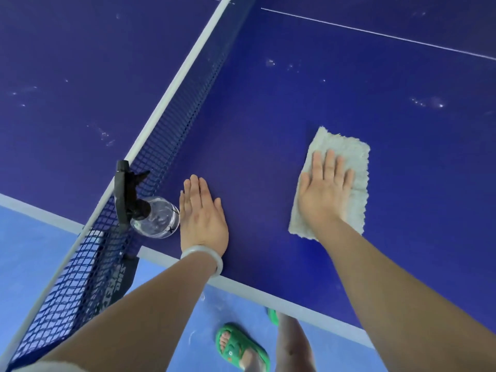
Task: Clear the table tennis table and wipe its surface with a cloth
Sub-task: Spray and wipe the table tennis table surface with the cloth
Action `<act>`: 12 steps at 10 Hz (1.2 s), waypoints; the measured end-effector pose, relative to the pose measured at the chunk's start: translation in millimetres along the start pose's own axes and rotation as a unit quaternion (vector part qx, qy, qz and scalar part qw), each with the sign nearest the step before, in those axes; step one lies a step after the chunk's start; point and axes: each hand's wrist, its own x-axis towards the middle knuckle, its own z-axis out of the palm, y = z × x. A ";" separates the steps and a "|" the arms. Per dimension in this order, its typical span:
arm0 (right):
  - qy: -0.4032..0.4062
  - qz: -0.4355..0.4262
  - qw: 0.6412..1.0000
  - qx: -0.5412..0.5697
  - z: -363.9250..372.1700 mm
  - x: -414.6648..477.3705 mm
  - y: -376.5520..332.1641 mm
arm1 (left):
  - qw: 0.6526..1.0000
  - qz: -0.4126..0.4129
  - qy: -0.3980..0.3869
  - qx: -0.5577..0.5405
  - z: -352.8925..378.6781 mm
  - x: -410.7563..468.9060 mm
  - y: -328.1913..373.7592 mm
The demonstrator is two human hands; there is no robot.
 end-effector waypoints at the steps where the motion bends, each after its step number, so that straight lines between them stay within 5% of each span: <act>1: 0.007 -0.033 0.999 0.024 9.1 -29.4 -47.7 | 1.000 0.001 -0.002 0.000 -1.2 -0.4 0.7; 3: 0.001 -0.246 0.969 0.006 22.7 -115.5 -27.7 | 1.000 0.003 0.004 -0.013 -0.3 -0.9 -1.5; 4: 0.008 -0.242 0.970 -0.029 18.7 -104.0 26.0 | 1.000 0.004 0.005 -0.013 -0.3 -1.1 -0.3; 5: 0.013 -0.097 0.995 -0.019 10.1 -66.2 43.9 | 1.000 0.005 0.002 -0.013 -0.4 -1.1 -0.4; 6: 0.013 -0.052 0.999 0.006 9.2 -64.0 15.3 | 1.000 0.002 0.000 -0.012 -0.4 -1.2 -1.0; 7: 0.006 -0.235 0.972 -0.011 16.3 -106.4 2.8 | 1.000 0.006 -0.001 -0.015 -0.9 -0.8 -1.5; 8: -0.019 -0.307 0.951 -0.023 11.9 -135.0 51.3 | 1.000 0.007 0.001 -0.015 -0.9 -0.8 -1.5; 10: -0.026 -0.278 0.959 -0.058 -3.9 -101.7 154.3 | 1.000 0.007 0.003 -0.017 -0.1 -1.3 -2.1; 12: 0.003 -0.128 0.991 -0.022 -1.8 -23.3 77.0 | 1.000 0.002 0.007 -0.013 2.2 -0.2 -2.3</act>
